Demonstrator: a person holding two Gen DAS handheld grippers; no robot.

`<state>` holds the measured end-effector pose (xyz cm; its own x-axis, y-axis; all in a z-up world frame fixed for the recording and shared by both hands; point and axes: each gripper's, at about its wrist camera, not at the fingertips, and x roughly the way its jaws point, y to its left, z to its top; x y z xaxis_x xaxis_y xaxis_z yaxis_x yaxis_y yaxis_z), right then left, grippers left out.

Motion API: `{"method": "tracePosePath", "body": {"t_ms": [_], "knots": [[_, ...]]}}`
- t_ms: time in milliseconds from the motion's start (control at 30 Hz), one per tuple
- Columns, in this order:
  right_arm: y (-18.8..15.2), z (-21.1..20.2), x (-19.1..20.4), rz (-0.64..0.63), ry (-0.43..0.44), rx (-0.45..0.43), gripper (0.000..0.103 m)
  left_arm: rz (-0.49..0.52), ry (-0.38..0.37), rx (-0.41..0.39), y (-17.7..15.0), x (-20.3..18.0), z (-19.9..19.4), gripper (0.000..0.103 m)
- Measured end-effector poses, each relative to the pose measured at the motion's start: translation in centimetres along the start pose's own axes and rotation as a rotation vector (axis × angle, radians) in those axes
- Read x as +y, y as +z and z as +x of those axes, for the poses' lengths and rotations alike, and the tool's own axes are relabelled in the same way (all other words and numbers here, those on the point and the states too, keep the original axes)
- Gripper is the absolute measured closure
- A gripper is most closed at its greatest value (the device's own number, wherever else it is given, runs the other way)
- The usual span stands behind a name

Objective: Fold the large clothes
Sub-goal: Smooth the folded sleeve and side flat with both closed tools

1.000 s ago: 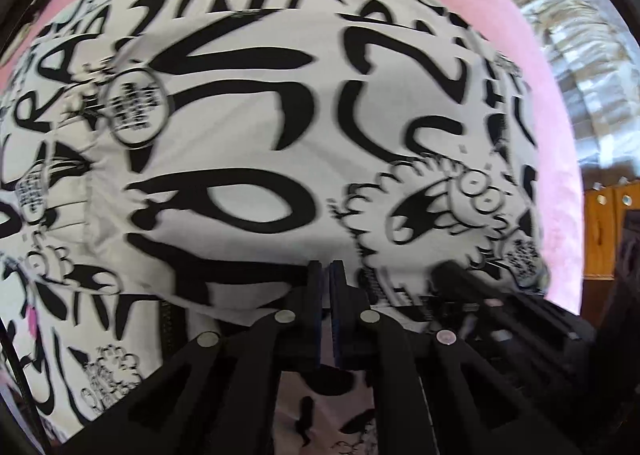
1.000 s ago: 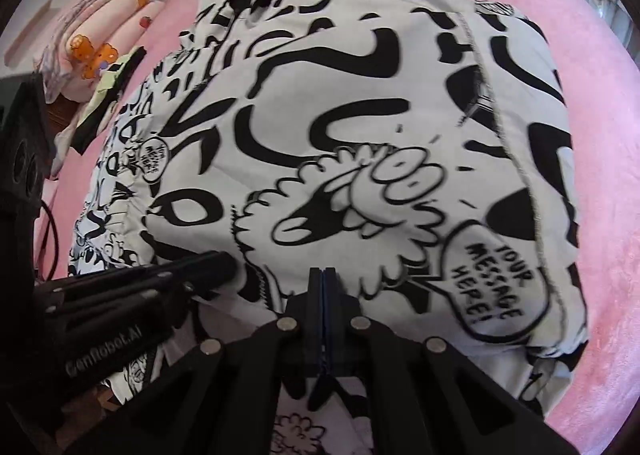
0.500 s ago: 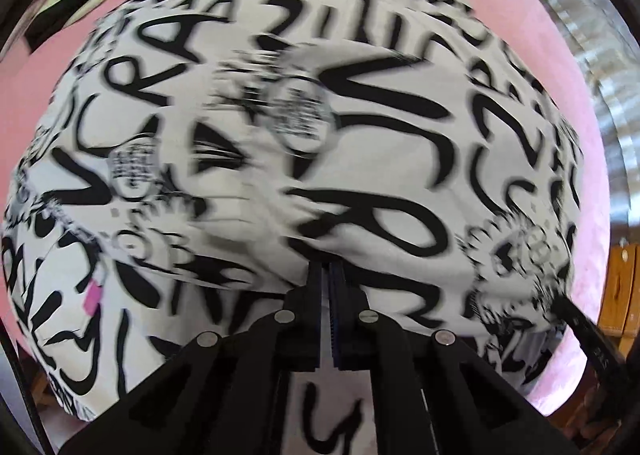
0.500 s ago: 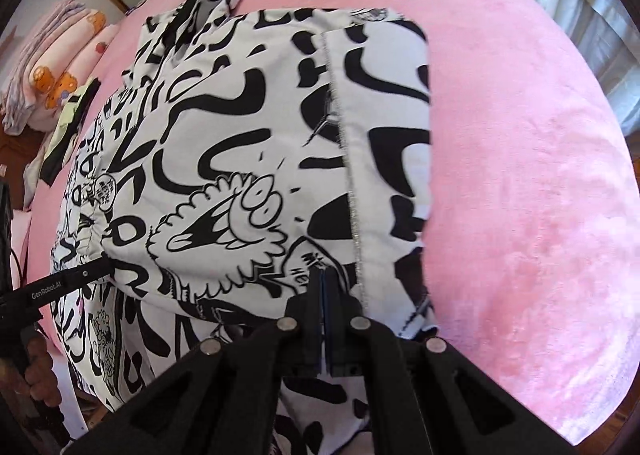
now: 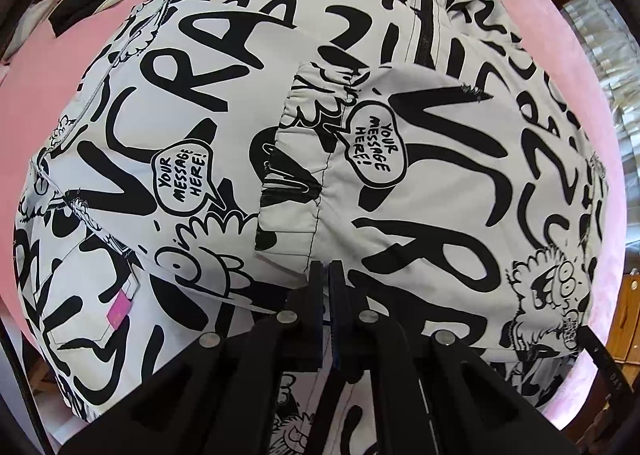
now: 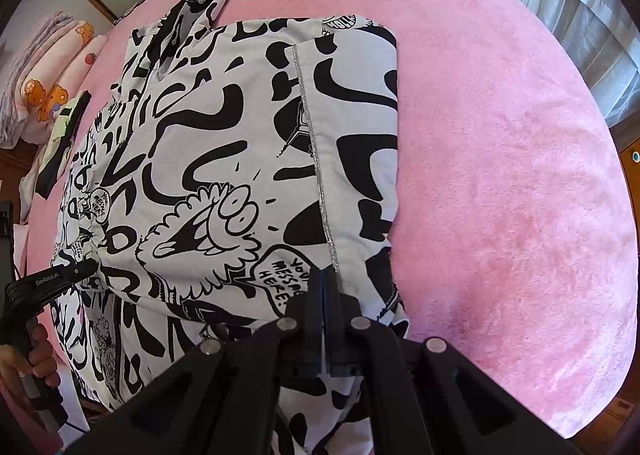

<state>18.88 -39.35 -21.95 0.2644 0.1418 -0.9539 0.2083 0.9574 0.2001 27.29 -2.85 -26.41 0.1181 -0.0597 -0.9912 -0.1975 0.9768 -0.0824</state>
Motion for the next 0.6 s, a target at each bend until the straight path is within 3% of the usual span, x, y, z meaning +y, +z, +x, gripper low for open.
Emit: {"method": "tracePosePath", "body": {"t_ms": [600], "knots": [[-0.3,4.4,-1.3,0.059,0.045,0.037,0.103,-0.047,-0.026,-0.002,2.4,-0.9,5.1,0.101]]}}
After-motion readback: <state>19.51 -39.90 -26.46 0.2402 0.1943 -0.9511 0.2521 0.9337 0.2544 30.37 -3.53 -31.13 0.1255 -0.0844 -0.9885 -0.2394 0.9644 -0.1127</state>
